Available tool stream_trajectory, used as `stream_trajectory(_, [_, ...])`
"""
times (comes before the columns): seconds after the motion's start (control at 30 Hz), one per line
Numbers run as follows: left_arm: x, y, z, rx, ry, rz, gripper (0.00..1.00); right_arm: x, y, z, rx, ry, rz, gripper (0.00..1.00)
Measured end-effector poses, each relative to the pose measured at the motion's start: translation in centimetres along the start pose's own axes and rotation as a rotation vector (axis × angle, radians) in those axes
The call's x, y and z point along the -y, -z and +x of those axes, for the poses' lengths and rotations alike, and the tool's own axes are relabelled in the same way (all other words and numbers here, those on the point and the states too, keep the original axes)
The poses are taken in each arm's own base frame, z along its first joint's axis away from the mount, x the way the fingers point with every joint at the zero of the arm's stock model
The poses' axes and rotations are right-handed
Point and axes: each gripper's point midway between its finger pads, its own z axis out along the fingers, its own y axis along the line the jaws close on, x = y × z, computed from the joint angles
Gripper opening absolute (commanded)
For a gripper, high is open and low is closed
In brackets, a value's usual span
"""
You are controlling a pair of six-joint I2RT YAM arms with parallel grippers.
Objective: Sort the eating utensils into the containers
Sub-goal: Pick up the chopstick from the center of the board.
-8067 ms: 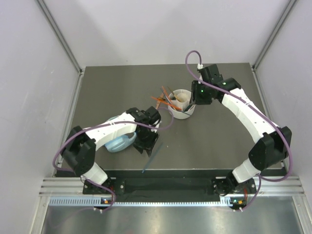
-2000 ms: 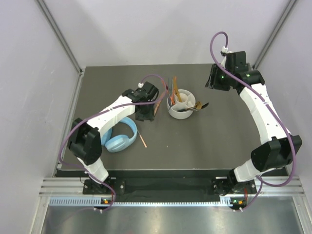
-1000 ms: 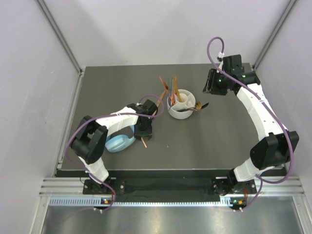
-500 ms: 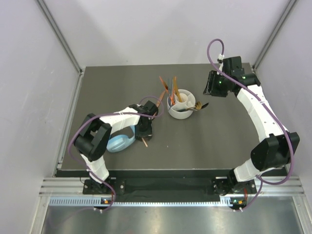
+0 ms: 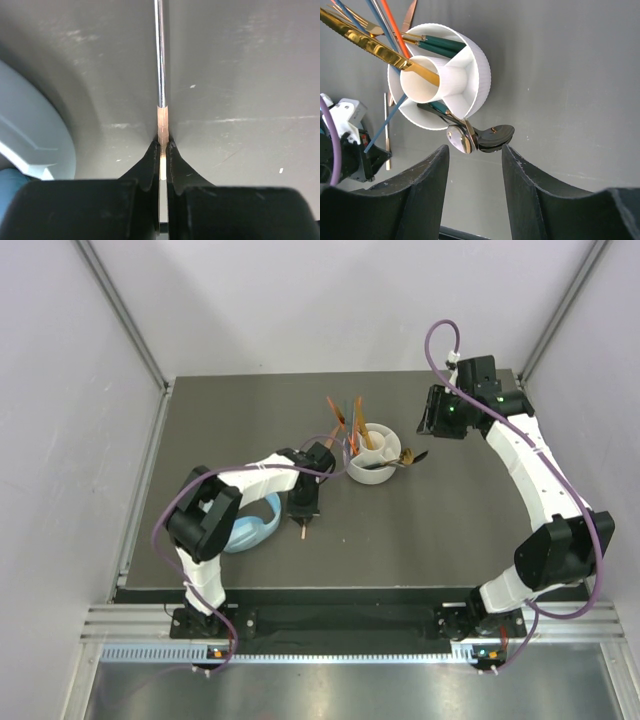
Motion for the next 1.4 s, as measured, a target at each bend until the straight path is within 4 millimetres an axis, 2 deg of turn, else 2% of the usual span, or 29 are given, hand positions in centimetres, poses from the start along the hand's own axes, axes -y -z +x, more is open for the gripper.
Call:
stream_trajectory(0.37, [1.1, 0.3, -0.3, 0.048, -0.083, 0.055, 0.00, 0.1, -0.2, 0.1, -0.005, -0.001, 0.003, 0.47])
stream_trajectory(0.5, [2.1, 1.7, -1.0, 0.072, -0.090, 0.140, 0.00, 0.2, -0.4, 0.0, -0.006, -0.002, 0.008, 0.47])
stream_trajectory(0.57, [2.3, 3.7, -1.9, 0.103, -0.094, 0.163, 0.00, 0.3, -0.6, 0.0, -0.006, -0.002, 0.012, 0.47])
stream_trajectory(0.7, [3.2, 9.7, -6.2, 0.259, -0.085, 0.228, 0.00, 0.5, -0.9, 0.0, -0.010, -0.003, 0.020, 0.47])
stream_trajectory(0.77, [2.9, 12.4, -7.5, 0.341, -0.073, 0.243, 0.00, 0.5, -0.9, 0.0, -0.010, -0.003, 0.022, 0.47])
stream_trajectory(0.87, [1.7, 14.9, -8.4, 0.441, -0.049, 0.230, 0.00, 0.5, -0.9, 0.0, -0.009, -0.003, 0.025, 0.47])
stream_trajectory(0.93, [1.4, 15.6, -9.3, 0.509, -0.033, 0.225, 0.00, 0.5, -0.9, 0.0, -0.009, -0.003, 0.025, 0.47])
stream_trajectory(1.03, [1.4, 15.5, -11.0, 0.584, -0.017, 0.214, 0.00, 0.6, -0.9, 0.0, -0.009, -0.003, 0.025, 0.47])
stream_trajectory(1.17, [3.0, 12.6, -14.0, 0.617, -0.011, 0.207, 0.00, 0.7, -0.9, 0.0, -0.008, -0.002, 0.031, 0.47])
stream_trajectory(1.3, [4.4, 9.5, -16.0, 0.632, -0.015, 0.207, 0.00, 0.8, -1.0, 0.1, -0.008, -0.003, 0.035, 0.47])
stream_trajectory(1.4, [4.8, 9.0, -17.2, 0.659, -0.019, 0.199, 0.00, 1.1, -1.3, 0.6, -0.022, -0.004, 0.044, 0.47])
